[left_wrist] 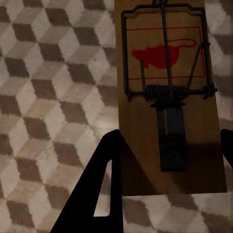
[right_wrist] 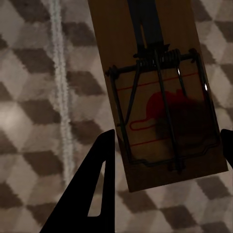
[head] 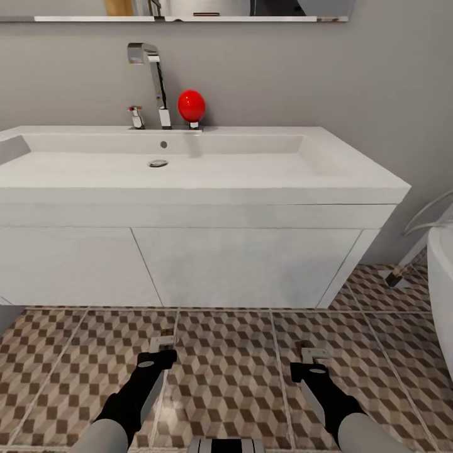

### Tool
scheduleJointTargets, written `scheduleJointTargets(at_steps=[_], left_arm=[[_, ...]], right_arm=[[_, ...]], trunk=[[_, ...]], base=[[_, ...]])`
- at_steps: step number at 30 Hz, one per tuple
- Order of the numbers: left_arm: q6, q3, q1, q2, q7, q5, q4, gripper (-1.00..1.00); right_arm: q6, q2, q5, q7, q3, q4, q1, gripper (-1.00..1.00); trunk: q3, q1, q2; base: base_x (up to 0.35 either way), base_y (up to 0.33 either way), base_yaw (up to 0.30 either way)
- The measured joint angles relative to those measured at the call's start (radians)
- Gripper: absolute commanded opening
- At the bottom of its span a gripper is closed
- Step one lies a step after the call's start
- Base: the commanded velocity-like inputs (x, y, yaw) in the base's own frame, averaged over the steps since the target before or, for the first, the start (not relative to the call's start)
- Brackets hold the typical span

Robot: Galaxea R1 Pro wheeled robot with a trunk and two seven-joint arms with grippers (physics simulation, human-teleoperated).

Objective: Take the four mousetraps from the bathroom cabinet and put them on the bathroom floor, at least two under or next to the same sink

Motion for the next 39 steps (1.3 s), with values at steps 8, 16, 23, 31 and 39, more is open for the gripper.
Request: scheduleJointTargets(at_steps=[8,16,23,31,39], left_arm=[[0.003,0.000,0.000,-0.004,0.001,0.000,0.001,-1.00],[-0.002,-0.001,0.000,-0.004,0.001,0.000,0.000,-1.00],[-0.004,-0.001,0.000,-0.003,0.001,0.000,0.000,-1.00],[-0.004,0.000,0.000,-0.002,0.001,0.000,0.004,-1.00],[-0.003,-0.001,0.000,-0.002,0.000,0.000,0.007,-1.00]], right_arm=[[-0.001,-0.003,-0.001,0.000,-0.004,0.000,0.000,-1.00],[-0.001,-0.003,-0.001,0.000,-0.005,0.000,0.000,-1.00],[-0.001,-0.003,0.001,0.001,-0.004,0.000,0.000,-1.00],[-0.001,-0.003,0.003,0.004,-0.002,0.000,0.000,-1.00],[-0.033,0.007,0.000,0.008,-0.002,0.077,-0.069,-1.00]], trunk=[[0.000,0.000,0.000],[0.000,0.000,0.000],[0.000,0.000,0.000],[0.000,0.000,0.000],[0.000,0.000,0.000]], base=[[-0.001,0.000,0.000],[0.078,0.000,0.000],[0.266,0.000,0.000],[0.042,0.000,0.000],[0.001,0.000,0.000]])
